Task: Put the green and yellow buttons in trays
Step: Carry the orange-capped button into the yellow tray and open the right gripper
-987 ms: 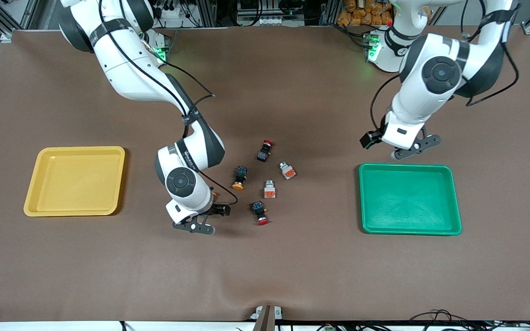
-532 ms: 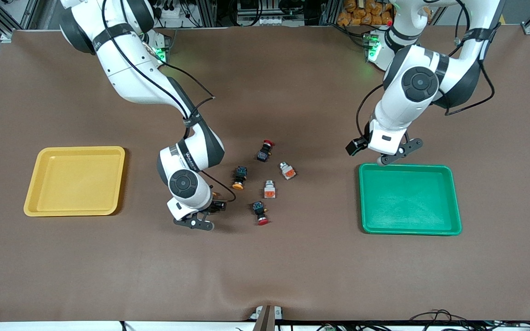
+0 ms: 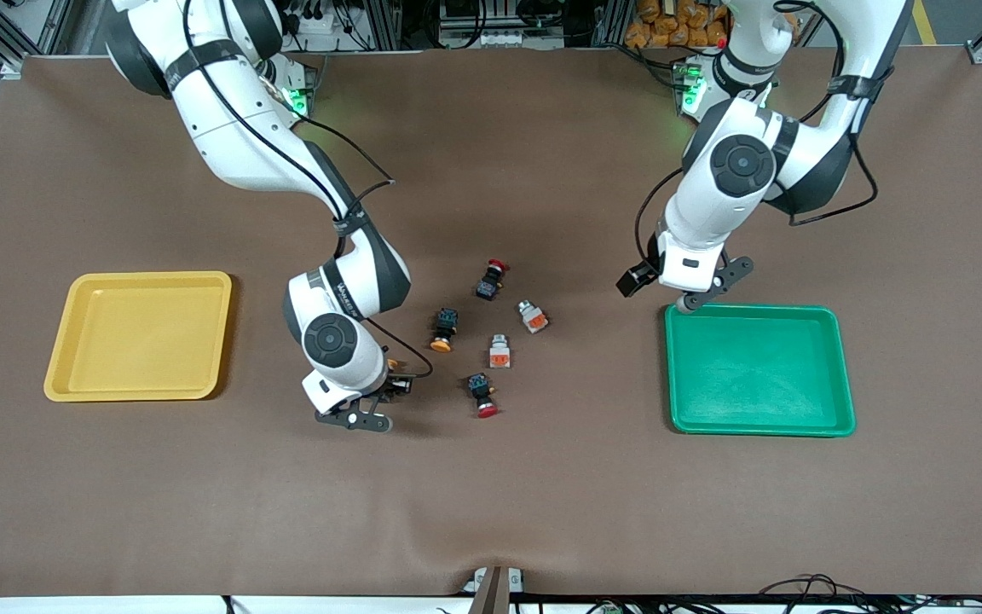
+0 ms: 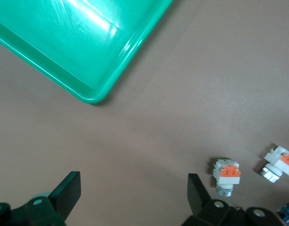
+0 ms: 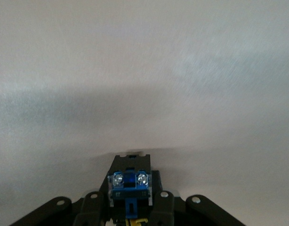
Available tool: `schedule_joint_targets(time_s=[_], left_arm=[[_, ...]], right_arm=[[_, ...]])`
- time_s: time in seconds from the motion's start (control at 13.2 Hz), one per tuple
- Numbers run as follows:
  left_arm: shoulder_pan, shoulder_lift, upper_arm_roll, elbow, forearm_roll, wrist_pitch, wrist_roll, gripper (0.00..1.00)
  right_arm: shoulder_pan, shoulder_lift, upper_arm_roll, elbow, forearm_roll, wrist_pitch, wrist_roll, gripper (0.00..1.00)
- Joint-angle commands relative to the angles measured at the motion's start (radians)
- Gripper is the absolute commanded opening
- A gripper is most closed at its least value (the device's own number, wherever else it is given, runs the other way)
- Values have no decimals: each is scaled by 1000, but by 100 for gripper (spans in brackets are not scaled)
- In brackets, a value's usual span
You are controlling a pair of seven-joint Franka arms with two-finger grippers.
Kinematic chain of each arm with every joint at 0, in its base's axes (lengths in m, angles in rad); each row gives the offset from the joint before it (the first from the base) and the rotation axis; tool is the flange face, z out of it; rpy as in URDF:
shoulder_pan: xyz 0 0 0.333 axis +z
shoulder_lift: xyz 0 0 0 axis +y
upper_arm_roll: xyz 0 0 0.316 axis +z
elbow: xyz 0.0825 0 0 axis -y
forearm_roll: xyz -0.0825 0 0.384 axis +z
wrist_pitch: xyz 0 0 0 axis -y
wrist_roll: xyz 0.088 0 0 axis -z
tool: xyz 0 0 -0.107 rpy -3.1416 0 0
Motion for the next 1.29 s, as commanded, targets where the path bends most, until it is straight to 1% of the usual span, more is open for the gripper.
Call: schedule_joint_targets(time_s=[0.0,0.23,0.46,0.68,0.84,1.06,1.22], left_arm=[[-29,41,-1,21,4,38,-98,100],[-49,61,-1,27,4,56,-172,100],[-72,67,-1,41,7,61,-253,100],[-75,108,-1,80,9,65,-302,100],[-76,119,1,87,18,68,-337,100],[-76,159,1,133,24,68,-391,100],[-78,175,1,153,41,68,-431,100]], right_arm=[[-57,-82,13,-23,-3,-84,-173,0],[-149,-142,13,-44,-3,-161,-384,0],[-258,-197,13,-114,-3,-164,-566,0],[-365,-239,13,-177,-3,-164,-720,0],[-450,-242,13,-188,-3,-164,-825,0],[-596,-228,14,-193,6,-160,-999,0],[-656,-225,16,-193,9,-164,-1091,0]])
